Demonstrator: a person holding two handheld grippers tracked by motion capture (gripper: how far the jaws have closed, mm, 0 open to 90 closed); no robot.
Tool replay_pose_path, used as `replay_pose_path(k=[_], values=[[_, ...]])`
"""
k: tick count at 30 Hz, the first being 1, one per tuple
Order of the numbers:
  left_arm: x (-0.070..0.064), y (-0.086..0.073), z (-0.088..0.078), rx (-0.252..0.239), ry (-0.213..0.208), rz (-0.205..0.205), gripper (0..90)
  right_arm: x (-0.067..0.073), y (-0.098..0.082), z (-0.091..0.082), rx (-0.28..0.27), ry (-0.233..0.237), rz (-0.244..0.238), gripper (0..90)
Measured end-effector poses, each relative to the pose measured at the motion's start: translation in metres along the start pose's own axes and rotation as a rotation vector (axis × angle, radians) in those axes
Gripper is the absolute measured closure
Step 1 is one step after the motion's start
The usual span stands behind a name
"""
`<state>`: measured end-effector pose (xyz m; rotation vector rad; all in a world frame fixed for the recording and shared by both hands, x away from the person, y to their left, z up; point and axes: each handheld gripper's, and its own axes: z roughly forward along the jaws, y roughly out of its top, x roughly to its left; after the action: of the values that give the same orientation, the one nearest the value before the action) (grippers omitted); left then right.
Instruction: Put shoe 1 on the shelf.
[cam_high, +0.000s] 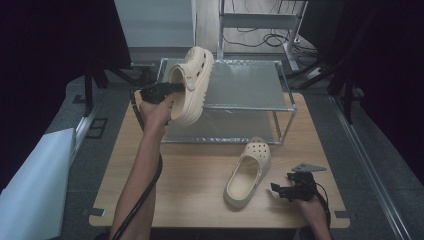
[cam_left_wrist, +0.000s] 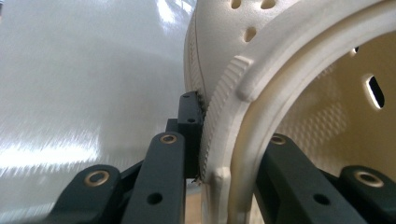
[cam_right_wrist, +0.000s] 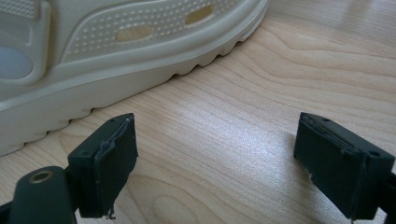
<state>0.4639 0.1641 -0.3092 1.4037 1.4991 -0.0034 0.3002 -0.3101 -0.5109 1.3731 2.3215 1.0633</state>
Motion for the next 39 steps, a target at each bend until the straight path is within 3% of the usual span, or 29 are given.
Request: replay_pose_path(k=[8, 14, 29, 37, 39], values=[[0.000, 0.017, 0.025, 0.011, 0.042, -0.005, 77.6, -0.001, 0.000, 0.000, -0.005, 0.003, 0.000, 12.8], [0.001, 0.029, 0.040, 0.005, 0.062, -0.033, 77.6, -0.002, 0.000, 0.000, -0.008, 0.004, 0.004, 12.9], [0.007, 0.048, 0.060, -0.033, 0.181, -0.057, 77.3, -0.003, 0.000, 0.001, -0.012, 0.010, 0.010, 12.9], [0.010, 0.050, 0.068, -0.049, 0.203, -0.054, 74.5, -0.004, 0.000, 0.001, -0.019, 0.010, 0.011, 12.9], [0.013, 0.048, 0.071, -0.063, 0.180, -0.063, 70.7, -0.004, 0.000, 0.001, -0.019, 0.010, 0.011, 12.9]])
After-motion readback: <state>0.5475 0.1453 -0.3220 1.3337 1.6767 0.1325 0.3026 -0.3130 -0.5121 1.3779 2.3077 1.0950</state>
